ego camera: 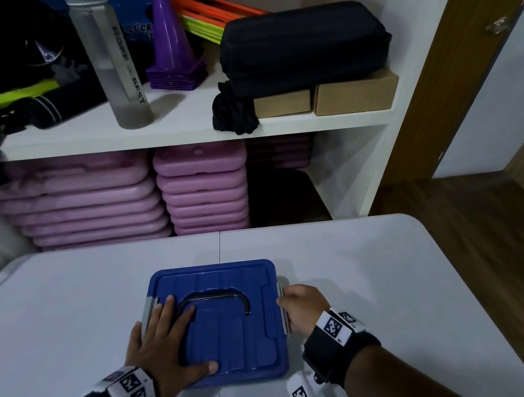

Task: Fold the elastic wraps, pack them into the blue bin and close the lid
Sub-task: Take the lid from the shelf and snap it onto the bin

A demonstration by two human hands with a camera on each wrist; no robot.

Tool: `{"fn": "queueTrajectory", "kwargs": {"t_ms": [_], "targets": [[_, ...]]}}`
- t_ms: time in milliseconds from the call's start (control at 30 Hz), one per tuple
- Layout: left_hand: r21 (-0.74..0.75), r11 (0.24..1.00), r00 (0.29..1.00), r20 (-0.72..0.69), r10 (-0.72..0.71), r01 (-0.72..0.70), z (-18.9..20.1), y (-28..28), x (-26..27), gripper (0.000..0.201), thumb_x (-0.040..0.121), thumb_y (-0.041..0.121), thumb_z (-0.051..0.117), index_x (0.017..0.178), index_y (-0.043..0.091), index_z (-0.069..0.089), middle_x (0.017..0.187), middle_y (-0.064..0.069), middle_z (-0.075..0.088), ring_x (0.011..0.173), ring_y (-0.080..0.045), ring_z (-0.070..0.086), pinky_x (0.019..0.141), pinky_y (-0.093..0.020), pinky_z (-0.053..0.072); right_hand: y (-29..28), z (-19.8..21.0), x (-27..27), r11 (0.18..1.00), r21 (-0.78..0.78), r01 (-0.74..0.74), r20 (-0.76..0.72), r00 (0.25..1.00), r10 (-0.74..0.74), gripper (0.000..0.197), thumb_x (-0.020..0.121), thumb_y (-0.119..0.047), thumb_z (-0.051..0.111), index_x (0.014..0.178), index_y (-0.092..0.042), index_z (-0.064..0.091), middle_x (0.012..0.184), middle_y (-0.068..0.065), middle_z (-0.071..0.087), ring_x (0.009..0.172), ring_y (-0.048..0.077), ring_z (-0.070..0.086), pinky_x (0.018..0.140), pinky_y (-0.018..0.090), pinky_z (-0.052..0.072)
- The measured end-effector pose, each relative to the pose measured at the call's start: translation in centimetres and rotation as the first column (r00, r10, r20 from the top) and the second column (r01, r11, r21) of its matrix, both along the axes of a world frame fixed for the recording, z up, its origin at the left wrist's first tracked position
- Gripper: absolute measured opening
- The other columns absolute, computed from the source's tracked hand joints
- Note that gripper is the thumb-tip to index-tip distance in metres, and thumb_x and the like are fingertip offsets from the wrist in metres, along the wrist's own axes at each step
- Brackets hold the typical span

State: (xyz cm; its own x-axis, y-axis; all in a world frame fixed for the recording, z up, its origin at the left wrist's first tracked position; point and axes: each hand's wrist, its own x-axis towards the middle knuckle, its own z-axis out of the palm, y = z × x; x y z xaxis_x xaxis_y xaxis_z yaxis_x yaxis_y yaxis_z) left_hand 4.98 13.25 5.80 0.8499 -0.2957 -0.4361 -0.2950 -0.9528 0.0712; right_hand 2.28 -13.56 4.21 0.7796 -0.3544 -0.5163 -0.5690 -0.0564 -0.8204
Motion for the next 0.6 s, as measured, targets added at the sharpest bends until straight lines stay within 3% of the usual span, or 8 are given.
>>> {"fn": "queueTrajectory", "kwargs": {"t_ms": [67,133,167,267,333,467,533,600], "targets": [[0.001,1.0,1.0,0.002,-0.002,0.002,0.0,0.1,0.0,0.131,0.035,0.104,0.009,0.149,0.042,-0.015,0.149,0.008,-0.038,0.147,-0.019,-0.021,0.12,-0.05,-0.005,0.1,0.9,-0.2,1.0,-0.015,-0.009,-0.03,1.0,0.008,0.023,0.089,-0.012,0.053,0.068,-0.015,0.06,0.071,0.007,0.058,0.068,0.022,0.056,0.066,0.031,0.042],[-0.004,1.0,1.0,0.004,-0.003,0.003,-0.1,0.1,0.1,0.131,0.036,0.104,0.009,0.149,0.042,-0.015,0.145,0.009,-0.041,0.147,-0.018,-0.021,0.12,-0.05,-0.005,0.1,1.2,-0.2,0.999,0.02,-0.043,-0.053,0.998,0.044,0.014,0.092,-0.005,0.05,0.09,-0.009,0.064,0.09,0.012,0.062,0.092,0.024,0.061,0.074,0.026,0.036],[-0.003,1.0,1.0,0.004,-0.005,0.005,-0.1,0.1,0.1,0.131,0.036,0.104,0.01,0.149,0.042,-0.015,0.145,0.009,-0.041,0.147,-0.018,-0.021,0.12,-0.05,-0.005,0.1,1.2,-0.4,0.998,0.014,-0.065,-0.05,0.997,0.066,0.014,0.092,-0.005,0.05,0.093,-0.009,0.063,0.088,0.012,0.06,0.097,0.025,0.062,0.074,0.025,0.034],[0.001,1.0,1.0,0.004,-0.004,0.004,-0.2,0.1,0.1,0.13,0.038,0.103,0.011,0.149,0.042,-0.015,0.15,0.008,-0.038,0.146,-0.018,-0.022,0.119,-0.05,-0.005,0.7,1.0,-0.6,0.995,0.081,0.053,-0.026,0.998,-0.051,0.031,0.078,-0.015,0.054,0.049,-0.027,0.054,0.056,0.001,0.047,0.058,0.021,0.051,0.062,0.033,0.037],[-0.001,1.0,1.0,0.005,-0.002,0.002,-0.3,0.2,0.1,0.129,0.038,0.104,0.012,0.149,0.042,-0.015,0.152,0.007,-0.036,0.146,-0.017,-0.022,0.12,-0.05,-0.005,0.6,-0.1,-0.2,0.99,0.092,0.11,-0.036,0.994,-0.107,0.032,0.071,-0.019,0.051,0.039,-0.021,0.046,0.051,0.003,0.042,0.05,0.019,0.042,0.059,0.033,0.034],[-0.002,1.0,1.0,0.016,-0.004,0.004,-0.3,0.2,0.1,0.13,0.038,0.104,0.011,0.149,0.042,-0.014,0.147,0.009,-0.04,0.147,-0.017,-0.021,0.12,-0.05,-0.004,0.4,0.5,-0.8,0.997,0.055,0.047,-0.014,0.999,-0.047,0.023,0.068,-0.023,0.05,0.046,-0.02,0.044,0.055,0.007,0.043,0.059,0.022,0.043,0.06,0.034,0.036],[-0.003,1.0,1.0,0.016,-0.003,0.003,-0.3,0.2,0.1,0.13,0.038,0.104,0.01,0.149,0.042,-0.014,0.145,0.009,-0.04,0.146,-0.017,-0.021,0.12,-0.05,-0.004,0.3,0.9,-1.1,0.999,0.045,0.028,0.004,1.0,-0.028,0.022,0.073,-0.02,0.053,0.052,-0.02,0.057,0.055,0.003,0.051,0.059,0.022,0.05,0.059,0.032,0.042],[-0.008,1.0,1.0,0.014,0.001,0.0,-0.3,0.2,0.1,0.129,0.039,0.104,0.012,0.149,0.042,-0.014,0.147,0.009,-0.04,0.146,-0.017,-0.021,0.12,-0.05,-0.004,0.4,1.4,-1.4,1.0,0.008,-0.012,0.034,0.999,0.011,0.015,0.078,-0.018,0.056,0.073,-0.013,0.069,0.063,0.002,0.059,0.062,0.021,0.055,0.06,0.029,0.044]]}}
